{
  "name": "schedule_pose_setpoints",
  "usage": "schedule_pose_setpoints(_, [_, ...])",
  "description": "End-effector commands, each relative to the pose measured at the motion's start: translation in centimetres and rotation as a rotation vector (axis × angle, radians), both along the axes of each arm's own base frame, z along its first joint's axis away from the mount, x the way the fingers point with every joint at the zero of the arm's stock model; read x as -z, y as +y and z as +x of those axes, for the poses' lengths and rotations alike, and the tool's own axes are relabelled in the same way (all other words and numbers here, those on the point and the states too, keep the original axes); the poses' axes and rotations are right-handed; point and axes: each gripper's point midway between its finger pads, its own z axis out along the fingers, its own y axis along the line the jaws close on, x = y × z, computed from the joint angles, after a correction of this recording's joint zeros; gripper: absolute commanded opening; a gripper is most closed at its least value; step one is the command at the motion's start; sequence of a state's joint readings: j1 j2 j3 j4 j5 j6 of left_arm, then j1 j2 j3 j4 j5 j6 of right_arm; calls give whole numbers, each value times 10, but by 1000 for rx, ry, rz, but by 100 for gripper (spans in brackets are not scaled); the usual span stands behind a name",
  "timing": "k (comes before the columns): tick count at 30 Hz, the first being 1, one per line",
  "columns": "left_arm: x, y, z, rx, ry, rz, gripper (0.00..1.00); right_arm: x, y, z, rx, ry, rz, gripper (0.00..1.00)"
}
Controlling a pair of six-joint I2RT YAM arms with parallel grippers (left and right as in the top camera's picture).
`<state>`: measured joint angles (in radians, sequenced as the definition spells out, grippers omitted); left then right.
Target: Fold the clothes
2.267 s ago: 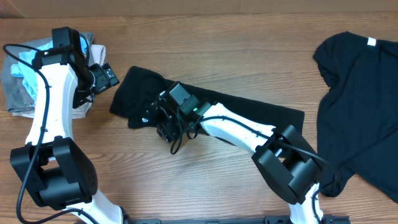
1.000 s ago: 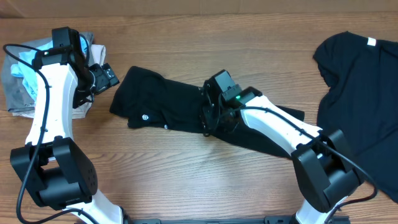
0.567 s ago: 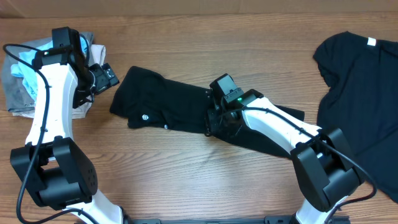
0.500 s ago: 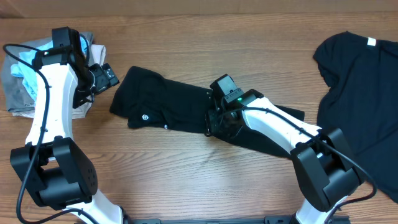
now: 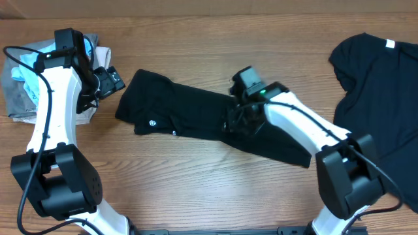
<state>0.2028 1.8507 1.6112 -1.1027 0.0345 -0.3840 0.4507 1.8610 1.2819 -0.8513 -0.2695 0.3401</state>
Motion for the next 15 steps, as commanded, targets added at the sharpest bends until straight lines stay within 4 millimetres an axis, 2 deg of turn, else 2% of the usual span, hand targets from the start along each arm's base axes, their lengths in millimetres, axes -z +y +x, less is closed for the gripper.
schedule_pose_setpoints(1, [-7, -4, 3, 10, -21, -6, 100, -11, -25, 11, 62, -33, -54, 57])
schedule_pose_setpoints(5, [-6, -4, 3, 10, -20, -6, 100, -4, -47, 11, 100, -19, -118, 57])
schedule_pose_setpoints(15, [-6, -4, 3, 10, -20, -6, 100, 15, -65, -5, 141, 37, -188, 56])
